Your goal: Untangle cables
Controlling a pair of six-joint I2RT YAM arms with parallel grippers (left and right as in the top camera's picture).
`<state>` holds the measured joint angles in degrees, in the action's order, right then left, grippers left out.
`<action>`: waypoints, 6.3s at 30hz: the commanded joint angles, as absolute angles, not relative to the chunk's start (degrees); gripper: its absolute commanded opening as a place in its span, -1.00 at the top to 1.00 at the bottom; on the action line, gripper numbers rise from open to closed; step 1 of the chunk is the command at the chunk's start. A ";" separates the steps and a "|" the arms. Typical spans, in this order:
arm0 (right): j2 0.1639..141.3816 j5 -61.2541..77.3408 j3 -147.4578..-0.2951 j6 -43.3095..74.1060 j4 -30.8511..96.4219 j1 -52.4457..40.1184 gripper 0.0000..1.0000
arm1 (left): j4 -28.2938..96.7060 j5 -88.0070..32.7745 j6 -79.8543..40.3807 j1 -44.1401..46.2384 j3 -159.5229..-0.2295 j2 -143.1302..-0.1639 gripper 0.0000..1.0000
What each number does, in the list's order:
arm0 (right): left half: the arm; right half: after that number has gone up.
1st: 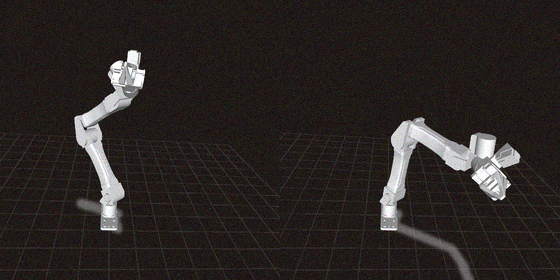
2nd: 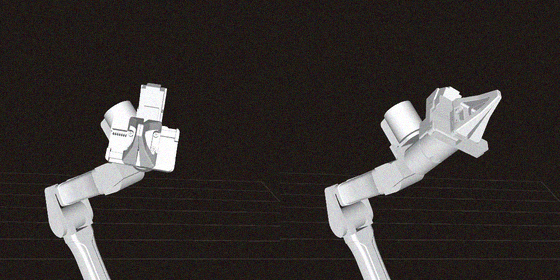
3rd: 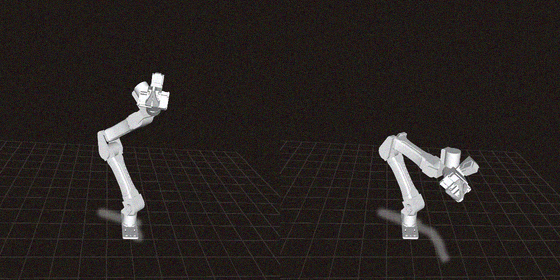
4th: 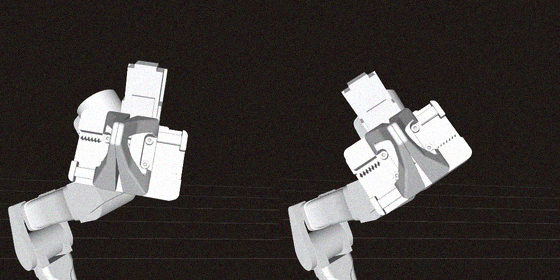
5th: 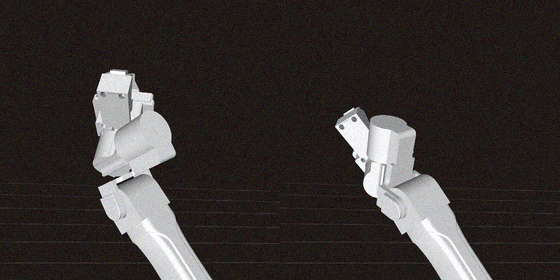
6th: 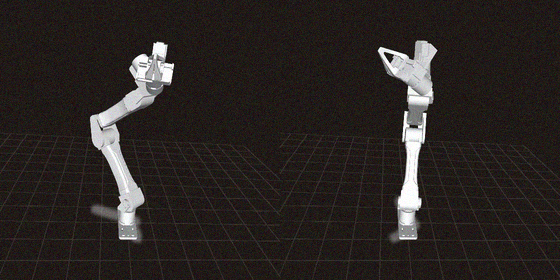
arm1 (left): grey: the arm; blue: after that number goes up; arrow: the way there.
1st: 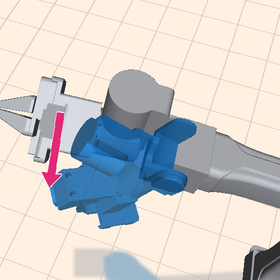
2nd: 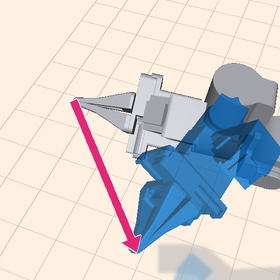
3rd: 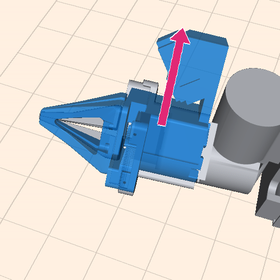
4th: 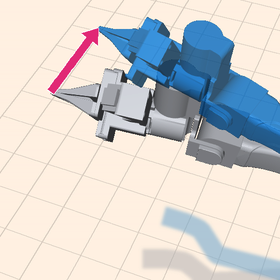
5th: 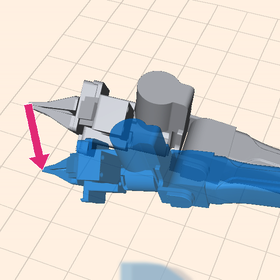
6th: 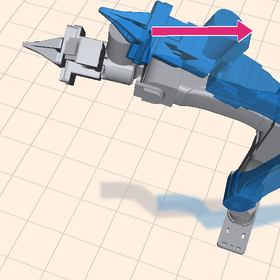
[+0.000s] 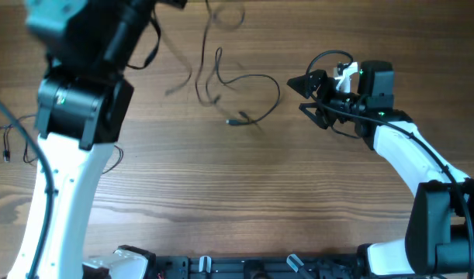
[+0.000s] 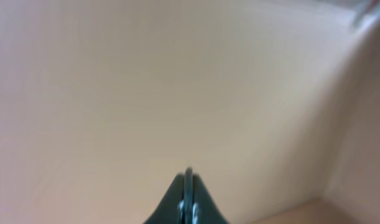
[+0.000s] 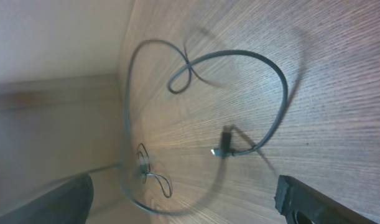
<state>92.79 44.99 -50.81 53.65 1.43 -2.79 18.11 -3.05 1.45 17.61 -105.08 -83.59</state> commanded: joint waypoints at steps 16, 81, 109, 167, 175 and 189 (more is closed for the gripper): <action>93.34 46.00 -51.00 52.47 1.39 -2.66 -0.93 | 3.97 40.60 34.48 17.50 -104.71 -86.91 0.92; 93.34 45.08 -51.00 52.69 4.82 -2.72 -0.92 | 2.37 0.93 -11.99 -20.78 -104.64 -123.79 0.15; 93.34 43.64 -51.00 50.98 5.45 -2.72 -0.93 | 51.48 -20.75 1.96 3.70 -104.31 -119.92 -1.00; 93.34 43.09 -51.00 47.97 10.15 -2.72 -0.95 | 34.59 24.05 -15.51 5.45 -97.67 -96.23 0.92; 93.34 43.09 -51.00 47.97 10.17 -2.72 -0.94 | 40.14 23.88 -27.33 5.45 -97.54 -101.30 0.92; 93.34 43.09 -51.00 47.29 10.39 -2.72 -0.94 | 43.72 23.81 -35.00 -0.78 -97.45 -112.99 0.92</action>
<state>92.79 43.66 -50.81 48.27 10.31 -2.79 44.49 22.87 -33.80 2.55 -97.60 -111.26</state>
